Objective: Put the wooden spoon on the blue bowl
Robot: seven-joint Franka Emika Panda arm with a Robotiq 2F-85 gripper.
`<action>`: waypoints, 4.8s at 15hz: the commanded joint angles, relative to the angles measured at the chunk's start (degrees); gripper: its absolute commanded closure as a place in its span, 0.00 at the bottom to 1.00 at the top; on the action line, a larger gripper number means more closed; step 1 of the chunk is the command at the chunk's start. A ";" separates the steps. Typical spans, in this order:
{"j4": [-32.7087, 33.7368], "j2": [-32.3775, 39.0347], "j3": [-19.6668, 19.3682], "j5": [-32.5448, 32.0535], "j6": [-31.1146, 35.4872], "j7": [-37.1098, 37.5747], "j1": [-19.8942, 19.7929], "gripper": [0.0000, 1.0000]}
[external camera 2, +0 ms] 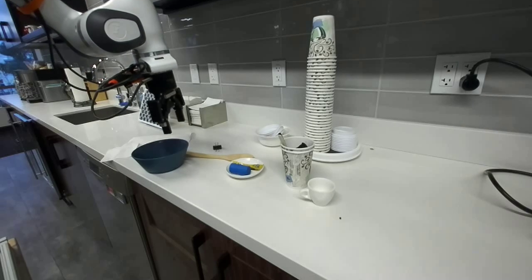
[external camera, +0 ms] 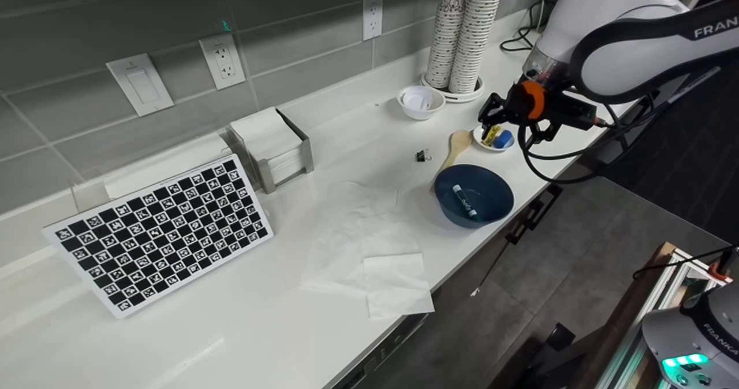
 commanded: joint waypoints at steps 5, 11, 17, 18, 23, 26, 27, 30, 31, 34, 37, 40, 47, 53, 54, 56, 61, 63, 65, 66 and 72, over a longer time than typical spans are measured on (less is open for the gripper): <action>9.29 17.69 -4.53 0.05 7.85 -2.35 3.71 0.00; 18.47 27.45 -8.89 0.70 7.98 -3.09 6.09 0.10; 20.64 31.07 -11.36 1.74 7.15 -4.05 7.38 0.11; 20.54 31.14 -11.55 1.73 7.01 -4.25 7.48 0.09; 20.22 31.24 -11.89 2.11 7.01 -5.09 7.83 0.07; 20.43 31.96 -11.96 1.84 7.30 -5.18 8.31 0.19; 20.91 32.84 -12.24 1.15 7.42 -4.74 8.67 0.19; 22.09 34.85 -13.04 -0.59 6.84 -3.82 10.12 0.30; 22.66 35.50 -13.21 -0.79 6.62 -3.86 10.54 0.30; 25.34 37.27 -13.99 -2.25 5.81 -3.38 12.24 0.28; 27.58 38.69 -14.15 -2.63 4.74 -3.30 13.42 0.59; 29.15 39.63 -14.71 -3.43 3.72 -3.13 14.42 0.83; 31.08 38.24 -14.88 -2.40 3.98 -2.17 14.93 0.94; 30.25 34.38 -15.34 -2.04 5.71 4.04 15.56 0.94; 29.33 32.61 -15.36 -2.01 5.23 5.56 15.65 0.94; 27.71 29.29 -14.96 -1.62 5.32 8.15 15.43 0.94; 20.70 16.50 -13.05 -2.12 -3.10 9.34 14.29 0.94; 15.70 11.17 -11.80 -0.87 -5.09 9.51 13.69 0.94; 10.45 6.17 -10.34 1.20 -6.40 10.17 13.31 0.94; 7.96 4.03 -9.51 2.11 -6.61 10.49 13.25 0.94; -5.29 -4.25 -3.62 4.29 0.76 13.38 13.06 0.94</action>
